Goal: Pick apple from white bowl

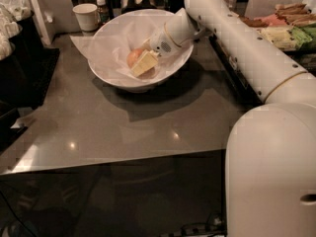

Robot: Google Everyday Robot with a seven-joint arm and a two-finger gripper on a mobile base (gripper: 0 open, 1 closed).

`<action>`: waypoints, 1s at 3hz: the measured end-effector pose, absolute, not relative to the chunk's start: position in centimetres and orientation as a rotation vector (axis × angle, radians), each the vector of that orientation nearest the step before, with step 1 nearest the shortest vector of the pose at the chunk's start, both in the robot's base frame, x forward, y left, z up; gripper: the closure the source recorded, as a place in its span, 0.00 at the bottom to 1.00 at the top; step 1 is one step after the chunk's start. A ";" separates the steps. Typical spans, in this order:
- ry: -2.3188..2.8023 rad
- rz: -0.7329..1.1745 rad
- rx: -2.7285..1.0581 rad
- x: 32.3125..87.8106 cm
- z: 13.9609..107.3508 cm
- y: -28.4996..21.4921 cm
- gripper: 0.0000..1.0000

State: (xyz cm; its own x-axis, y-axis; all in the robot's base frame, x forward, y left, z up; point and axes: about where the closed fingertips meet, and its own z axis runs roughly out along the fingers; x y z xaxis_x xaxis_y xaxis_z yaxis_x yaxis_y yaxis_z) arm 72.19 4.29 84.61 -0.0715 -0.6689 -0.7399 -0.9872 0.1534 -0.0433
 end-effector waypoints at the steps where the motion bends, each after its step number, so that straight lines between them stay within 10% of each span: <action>1: 1.796 0.612 -1.553 72.0 84.7 4.1 0.67; 3: 1.710 0.518 -1.465 70.7 88.0 3.1 1.00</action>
Offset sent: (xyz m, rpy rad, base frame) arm -0.0149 -0.0188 0.0336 0.0508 -0.1776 -0.1156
